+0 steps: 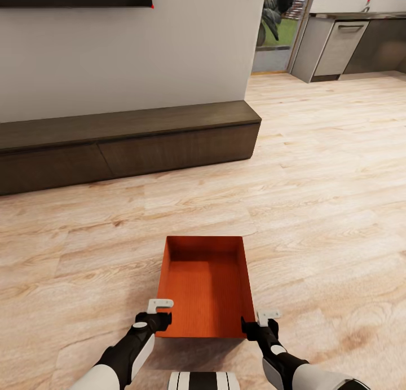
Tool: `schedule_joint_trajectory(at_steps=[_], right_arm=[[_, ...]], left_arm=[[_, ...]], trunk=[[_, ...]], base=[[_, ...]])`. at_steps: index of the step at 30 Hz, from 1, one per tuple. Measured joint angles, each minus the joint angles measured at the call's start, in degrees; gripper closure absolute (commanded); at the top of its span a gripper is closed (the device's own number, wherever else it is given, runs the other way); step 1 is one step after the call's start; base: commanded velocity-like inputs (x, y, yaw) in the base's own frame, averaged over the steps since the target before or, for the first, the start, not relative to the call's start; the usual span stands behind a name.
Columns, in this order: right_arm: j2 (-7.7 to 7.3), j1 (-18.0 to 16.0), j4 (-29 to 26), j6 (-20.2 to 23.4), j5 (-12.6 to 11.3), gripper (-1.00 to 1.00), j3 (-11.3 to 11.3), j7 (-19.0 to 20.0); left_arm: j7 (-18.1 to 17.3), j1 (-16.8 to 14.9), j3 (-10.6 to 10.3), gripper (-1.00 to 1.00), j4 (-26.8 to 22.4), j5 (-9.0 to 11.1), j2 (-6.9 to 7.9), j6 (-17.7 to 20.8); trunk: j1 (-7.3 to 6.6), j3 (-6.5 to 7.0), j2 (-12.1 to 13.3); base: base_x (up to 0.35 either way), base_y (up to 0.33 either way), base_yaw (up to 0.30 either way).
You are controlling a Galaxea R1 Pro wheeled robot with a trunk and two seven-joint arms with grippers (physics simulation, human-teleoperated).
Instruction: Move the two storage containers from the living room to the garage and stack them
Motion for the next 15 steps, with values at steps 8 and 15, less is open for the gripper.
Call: schedule_joint_trajectory(at_steps=[8, 15], right_arm=[[0.17, 0.0, 0.0, 0.0, -0.1, -1.0, -0.2, 0.0], [0.18, 0.0, 0.0, -0.1, -0.1, -1.0, -0.2, 0.0]], left_arm=[[0.1, 0.0, 0.1, -1.0, -0.3, 0.3, 0.06, 0.0], [0.2, 0.0, 0.2, -1.0, -0.4, 0.2, -0.02, 0.0]], trunk=[[0.0, 0.0, 0.0], [0.0, 0.0, 0.0]], base=[[0.0, 0.0, 0.0], [0.0, 0.0, 0.0]])
